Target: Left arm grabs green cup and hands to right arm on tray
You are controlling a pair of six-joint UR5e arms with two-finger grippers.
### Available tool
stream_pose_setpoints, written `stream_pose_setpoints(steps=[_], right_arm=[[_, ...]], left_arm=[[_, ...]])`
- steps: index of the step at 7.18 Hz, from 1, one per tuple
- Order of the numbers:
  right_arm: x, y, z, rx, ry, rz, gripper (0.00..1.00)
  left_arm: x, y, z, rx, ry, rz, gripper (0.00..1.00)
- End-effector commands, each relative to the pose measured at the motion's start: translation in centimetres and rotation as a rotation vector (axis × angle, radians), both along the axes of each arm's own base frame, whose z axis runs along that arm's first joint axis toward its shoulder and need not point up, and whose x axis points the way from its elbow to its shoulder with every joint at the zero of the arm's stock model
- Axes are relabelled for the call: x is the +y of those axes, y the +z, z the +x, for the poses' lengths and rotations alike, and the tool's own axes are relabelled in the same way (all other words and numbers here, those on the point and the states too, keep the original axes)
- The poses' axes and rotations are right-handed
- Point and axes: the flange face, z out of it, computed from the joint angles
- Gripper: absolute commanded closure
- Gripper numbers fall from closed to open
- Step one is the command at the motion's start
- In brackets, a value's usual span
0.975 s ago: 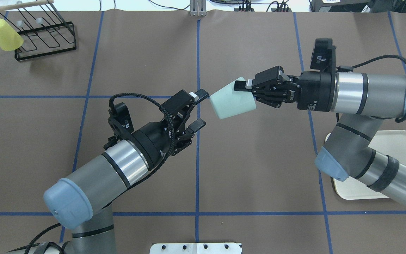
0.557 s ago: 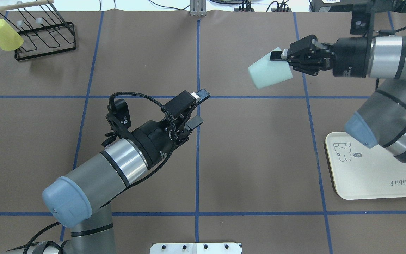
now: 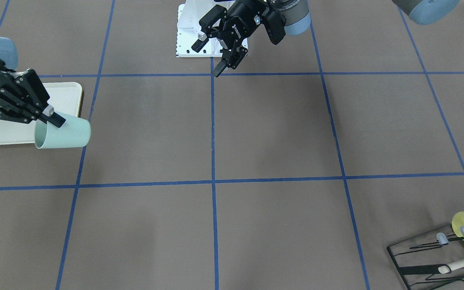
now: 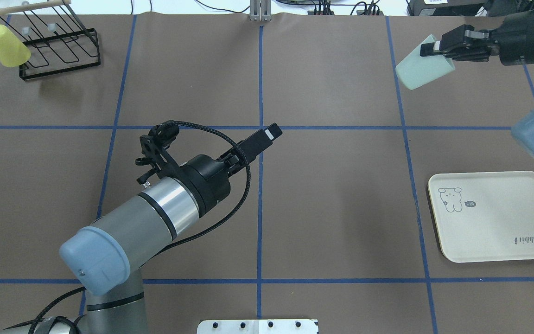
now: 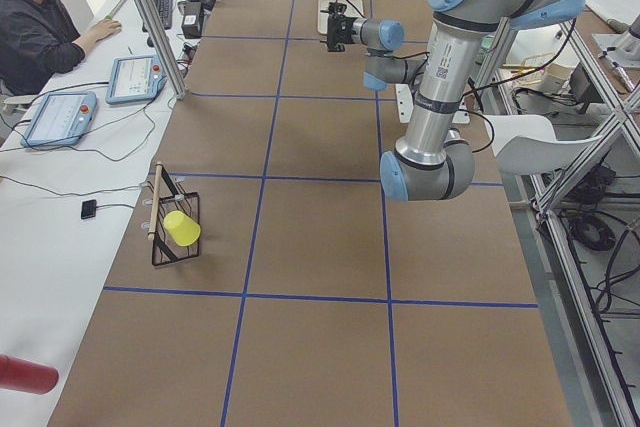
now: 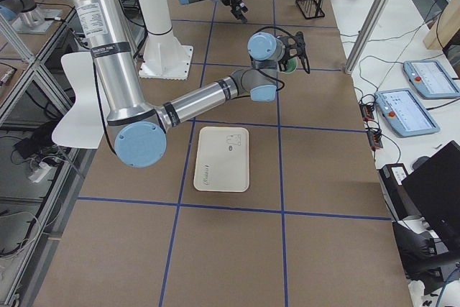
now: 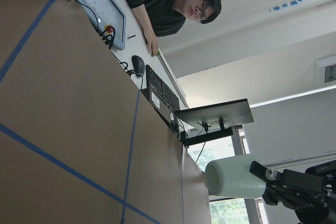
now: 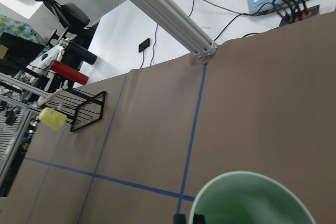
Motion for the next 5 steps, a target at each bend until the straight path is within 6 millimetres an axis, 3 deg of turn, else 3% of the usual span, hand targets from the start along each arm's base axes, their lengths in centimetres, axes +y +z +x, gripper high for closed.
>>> stream_pose_setpoints(steps=[1, 3, 4, 5], right_arm=[[-1.5, 3.0, 1.1, 0.199, 0.006, 0.057, 1.0], [-1.6, 6.3, 0.9, 0.364, 0.003, 0.092, 1.0], [-0.9, 7.2, 1.4, 0.413, -0.016, 0.068, 1.0], [1.1, 7.7, 1.3, 0.468, -0.053, 0.047, 1.0]], left_arm=[[-2.1, -0.2, -1.2, -0.245, -0.074, 0.088, 0.0], [-4.4, -0.6, -3.6, -0.389, -0.127, 0.102, 0.01], [-5.7, 0.0, -4.3, -0.423, -0.147, 0.087, 0.01], [-6.1, 0.5, -4.5, -0.468, -0.156, 0.101, 0.01]])
